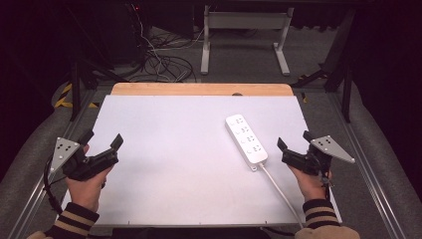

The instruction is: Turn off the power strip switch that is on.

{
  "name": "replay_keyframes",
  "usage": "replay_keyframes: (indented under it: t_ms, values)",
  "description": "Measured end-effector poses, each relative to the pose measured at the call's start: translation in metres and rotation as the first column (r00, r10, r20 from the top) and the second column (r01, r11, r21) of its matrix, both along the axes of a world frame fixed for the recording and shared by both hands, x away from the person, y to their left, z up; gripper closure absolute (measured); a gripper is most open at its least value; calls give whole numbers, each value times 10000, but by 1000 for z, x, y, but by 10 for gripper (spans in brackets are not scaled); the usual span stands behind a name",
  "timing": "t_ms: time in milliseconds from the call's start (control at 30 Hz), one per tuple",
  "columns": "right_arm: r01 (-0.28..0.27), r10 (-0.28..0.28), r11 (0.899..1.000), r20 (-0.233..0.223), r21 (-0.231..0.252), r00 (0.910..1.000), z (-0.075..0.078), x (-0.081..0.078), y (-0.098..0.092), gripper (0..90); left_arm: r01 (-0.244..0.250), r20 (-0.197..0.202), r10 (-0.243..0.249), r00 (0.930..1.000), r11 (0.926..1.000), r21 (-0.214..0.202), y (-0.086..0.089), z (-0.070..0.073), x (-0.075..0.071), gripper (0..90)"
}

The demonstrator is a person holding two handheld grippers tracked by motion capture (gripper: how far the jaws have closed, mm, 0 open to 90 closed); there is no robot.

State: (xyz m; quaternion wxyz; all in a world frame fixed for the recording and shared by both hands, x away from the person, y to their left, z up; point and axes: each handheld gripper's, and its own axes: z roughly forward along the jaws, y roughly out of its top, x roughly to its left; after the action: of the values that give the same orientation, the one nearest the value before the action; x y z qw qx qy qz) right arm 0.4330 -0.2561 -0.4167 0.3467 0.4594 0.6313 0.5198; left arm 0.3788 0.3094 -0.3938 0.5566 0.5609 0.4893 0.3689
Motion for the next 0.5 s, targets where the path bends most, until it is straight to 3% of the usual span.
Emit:
replay_keyframes:
  t_ms: [500]
  values:
    - [145, -144, 9999, 95, -59, 9999, 0, -6, -5, 83, 163, 73, -164, 9998, 9999, 32, -5, 1, 4, 43]
